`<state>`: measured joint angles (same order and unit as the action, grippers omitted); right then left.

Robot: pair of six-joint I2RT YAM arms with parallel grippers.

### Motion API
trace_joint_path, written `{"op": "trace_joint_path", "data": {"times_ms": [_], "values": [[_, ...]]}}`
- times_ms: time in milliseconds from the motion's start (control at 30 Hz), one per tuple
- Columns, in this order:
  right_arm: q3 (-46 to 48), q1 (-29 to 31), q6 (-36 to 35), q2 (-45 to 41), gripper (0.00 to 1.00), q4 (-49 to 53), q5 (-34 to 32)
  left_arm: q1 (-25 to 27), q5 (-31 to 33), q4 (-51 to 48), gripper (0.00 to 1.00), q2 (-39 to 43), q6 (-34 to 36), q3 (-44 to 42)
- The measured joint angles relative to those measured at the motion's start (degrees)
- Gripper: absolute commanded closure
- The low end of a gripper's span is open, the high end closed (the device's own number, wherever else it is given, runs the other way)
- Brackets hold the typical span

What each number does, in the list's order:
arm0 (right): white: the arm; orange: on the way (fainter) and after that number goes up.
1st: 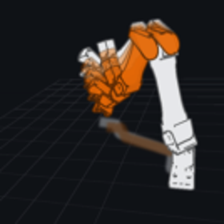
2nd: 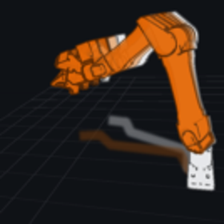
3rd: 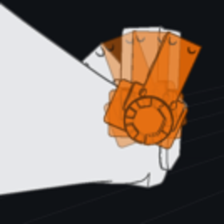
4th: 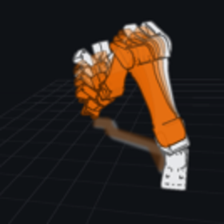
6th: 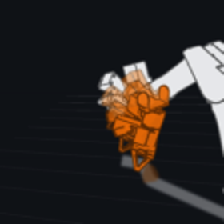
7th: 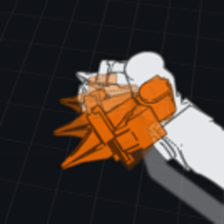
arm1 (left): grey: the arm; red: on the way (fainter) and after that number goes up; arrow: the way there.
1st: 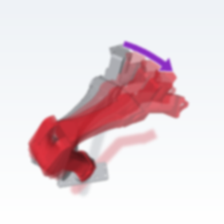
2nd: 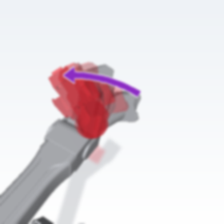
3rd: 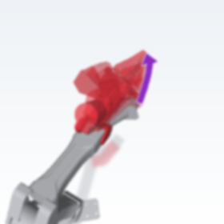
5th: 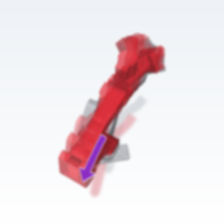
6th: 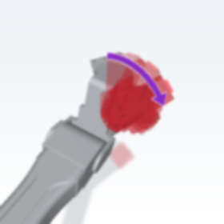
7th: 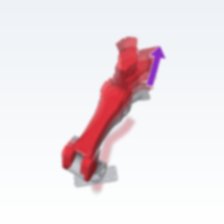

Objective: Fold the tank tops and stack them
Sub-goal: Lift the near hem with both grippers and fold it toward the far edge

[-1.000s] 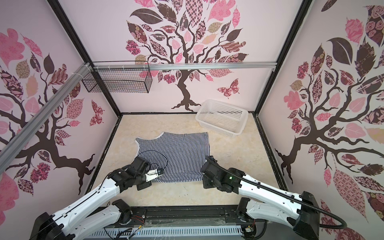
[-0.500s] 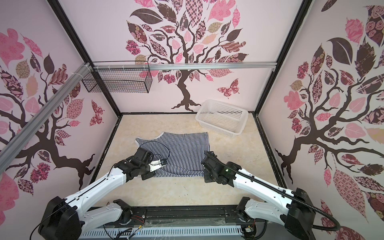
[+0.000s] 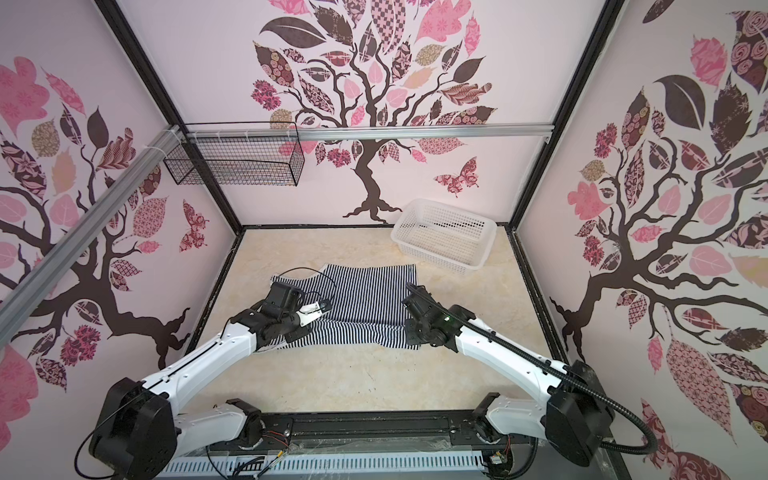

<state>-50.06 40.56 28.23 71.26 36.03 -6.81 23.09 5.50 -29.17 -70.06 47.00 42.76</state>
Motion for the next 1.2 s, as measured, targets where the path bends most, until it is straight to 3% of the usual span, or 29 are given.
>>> {"op": "trace_joint_path", "data": {"times_ms": [733,1200], "values": [[-5.07,-7.93,-5.35,14.34,1.0,-6.43,1.97,-1.03,2.82,6.93,1.0,-14.53,0.96,4.5],[-9.31,-8.48,-7.32,22.6,1.0,-7.96,2.97,-1.09,5.46,7.23,1.0,-20.2,1.03,6.05]]}}
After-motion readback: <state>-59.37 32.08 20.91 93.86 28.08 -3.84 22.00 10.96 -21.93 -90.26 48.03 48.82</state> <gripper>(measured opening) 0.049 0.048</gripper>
